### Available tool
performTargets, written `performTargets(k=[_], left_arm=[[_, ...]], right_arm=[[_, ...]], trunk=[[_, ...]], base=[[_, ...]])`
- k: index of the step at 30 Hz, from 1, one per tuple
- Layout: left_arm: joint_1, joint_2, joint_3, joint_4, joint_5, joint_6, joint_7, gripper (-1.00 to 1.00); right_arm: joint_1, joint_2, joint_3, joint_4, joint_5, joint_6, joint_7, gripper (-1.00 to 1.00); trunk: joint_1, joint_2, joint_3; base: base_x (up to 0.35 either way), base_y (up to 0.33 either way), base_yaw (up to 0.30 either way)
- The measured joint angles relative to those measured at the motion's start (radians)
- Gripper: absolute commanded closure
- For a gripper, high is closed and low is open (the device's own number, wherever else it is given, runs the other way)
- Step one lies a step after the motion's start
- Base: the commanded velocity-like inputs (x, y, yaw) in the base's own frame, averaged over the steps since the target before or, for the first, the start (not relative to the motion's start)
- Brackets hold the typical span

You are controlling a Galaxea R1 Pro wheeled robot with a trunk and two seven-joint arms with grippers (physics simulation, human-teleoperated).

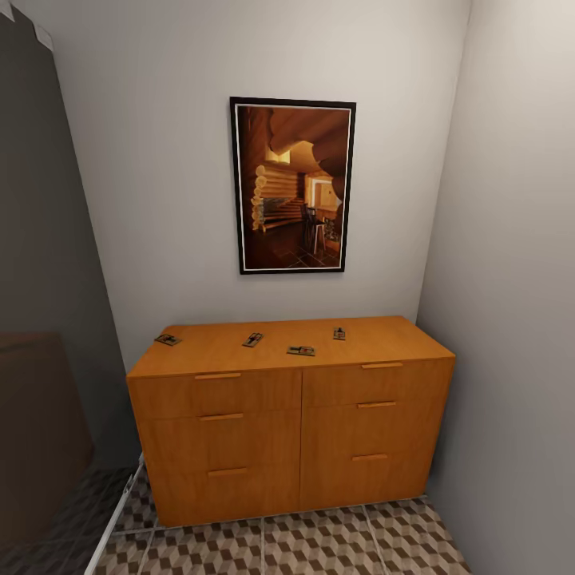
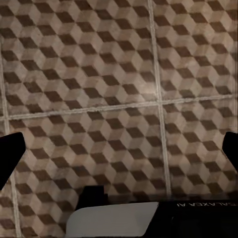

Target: Take the four mousetraps from the cabinet in the bathroom and place them on the bathroom floor. Make sure all four end up on the same floor surface, and ensure that at least two of them are either under or directly next to the same bathroom sink.

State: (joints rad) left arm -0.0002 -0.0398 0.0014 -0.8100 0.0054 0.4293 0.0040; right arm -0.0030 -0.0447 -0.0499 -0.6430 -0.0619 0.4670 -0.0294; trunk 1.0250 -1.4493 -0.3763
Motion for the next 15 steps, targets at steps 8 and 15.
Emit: performTargets(k=[8, 15], left_arm=[[0.0, 0.003, 0.0, -0.255, 0.002, 0.125, -0.003, -1.0], [0.0, 0.004, -0.002, -0.469, -0.002, 0.187, -0.001, -1.0]], right_arm=[[0.0, -0.025, -0.006, -0.267, 0.0, 0.174, -0.002, -1.0], [0.0, -0.042, -0.009, -0.498, 0.0, 0.302, -0.021, -1.0]], trunk=[[0.0, 0.0, 0.0], [0.0, 0.0, 0.0]], base=[[0.0, 0.0, 0.0], [0.0, 0.0, 0.0]])
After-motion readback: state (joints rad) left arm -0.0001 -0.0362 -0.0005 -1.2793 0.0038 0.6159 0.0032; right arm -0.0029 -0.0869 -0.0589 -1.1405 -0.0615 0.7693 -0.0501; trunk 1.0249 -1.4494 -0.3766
